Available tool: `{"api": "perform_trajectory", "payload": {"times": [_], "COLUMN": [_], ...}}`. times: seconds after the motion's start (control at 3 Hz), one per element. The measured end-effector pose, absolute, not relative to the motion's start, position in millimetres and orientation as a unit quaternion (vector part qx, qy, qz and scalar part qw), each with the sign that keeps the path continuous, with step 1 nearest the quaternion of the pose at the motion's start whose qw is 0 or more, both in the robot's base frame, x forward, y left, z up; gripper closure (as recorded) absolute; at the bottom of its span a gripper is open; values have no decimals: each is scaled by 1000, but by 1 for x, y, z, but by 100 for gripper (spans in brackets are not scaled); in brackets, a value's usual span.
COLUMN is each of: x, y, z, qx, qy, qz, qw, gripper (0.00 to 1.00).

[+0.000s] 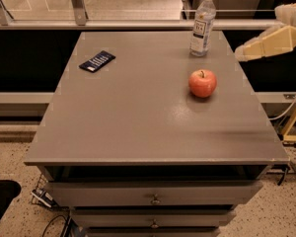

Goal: Pick blue plastic bottle

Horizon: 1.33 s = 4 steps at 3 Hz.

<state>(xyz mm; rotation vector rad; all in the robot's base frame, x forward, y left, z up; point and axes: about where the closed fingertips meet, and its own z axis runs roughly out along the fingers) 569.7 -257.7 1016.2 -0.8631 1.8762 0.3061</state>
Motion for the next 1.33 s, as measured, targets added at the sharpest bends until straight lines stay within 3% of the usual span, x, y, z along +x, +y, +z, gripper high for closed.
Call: {"api": "perform_trajectory", "payload": {"times": [0.33, 1.33], "x": [609, 640], "y": [-259, -254], "z": [1043, 1041], "qx": [-307, -282], "qy": [740, 727], "qz": [133, 127], "qw": [583, 612], "gripper": [0, 0]}}
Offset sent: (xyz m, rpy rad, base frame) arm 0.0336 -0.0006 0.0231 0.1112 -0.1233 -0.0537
